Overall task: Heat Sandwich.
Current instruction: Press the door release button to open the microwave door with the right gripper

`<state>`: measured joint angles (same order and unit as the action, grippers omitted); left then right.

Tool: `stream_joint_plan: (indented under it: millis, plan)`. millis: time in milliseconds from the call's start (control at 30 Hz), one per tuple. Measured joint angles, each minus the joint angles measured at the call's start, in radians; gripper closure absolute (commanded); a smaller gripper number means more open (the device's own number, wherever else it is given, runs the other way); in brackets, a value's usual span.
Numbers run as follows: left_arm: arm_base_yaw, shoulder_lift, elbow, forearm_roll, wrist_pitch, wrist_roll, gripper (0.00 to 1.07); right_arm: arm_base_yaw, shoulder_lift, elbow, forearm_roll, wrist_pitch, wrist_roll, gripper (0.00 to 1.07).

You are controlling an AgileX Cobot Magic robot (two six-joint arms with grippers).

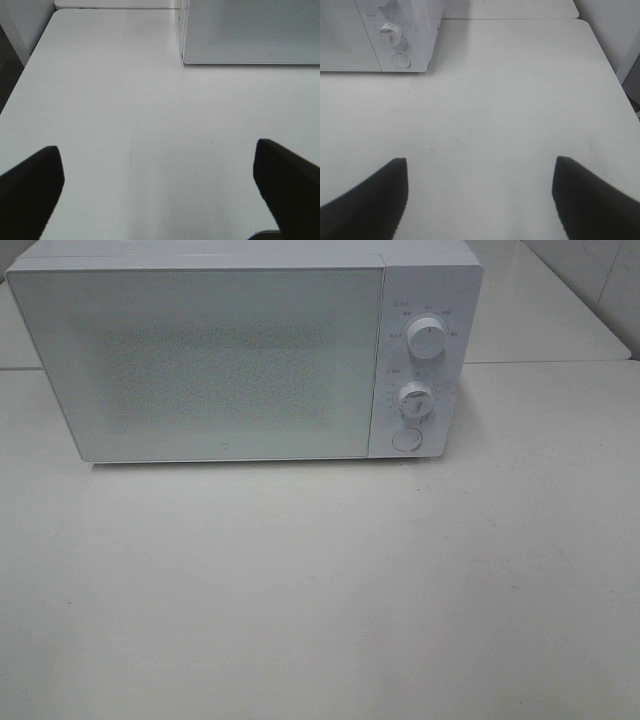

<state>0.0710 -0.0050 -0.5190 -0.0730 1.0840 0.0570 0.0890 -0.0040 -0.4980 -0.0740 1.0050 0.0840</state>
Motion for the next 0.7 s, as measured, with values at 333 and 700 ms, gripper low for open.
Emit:
stream_joint_plan:
  millis: [333,700]
  plan:
    - [0.000,0.000,0.000,0.000,0.000,0.000,0.09,0.000,0.000,-0.004,0.001,-0.001,0.000,0.31]
    - [0.000,0.000,0.000,0.000,0.000,0.000,0.09,-0.001,0.116,-0.031,0.016,-0.151,0.000,0.31]
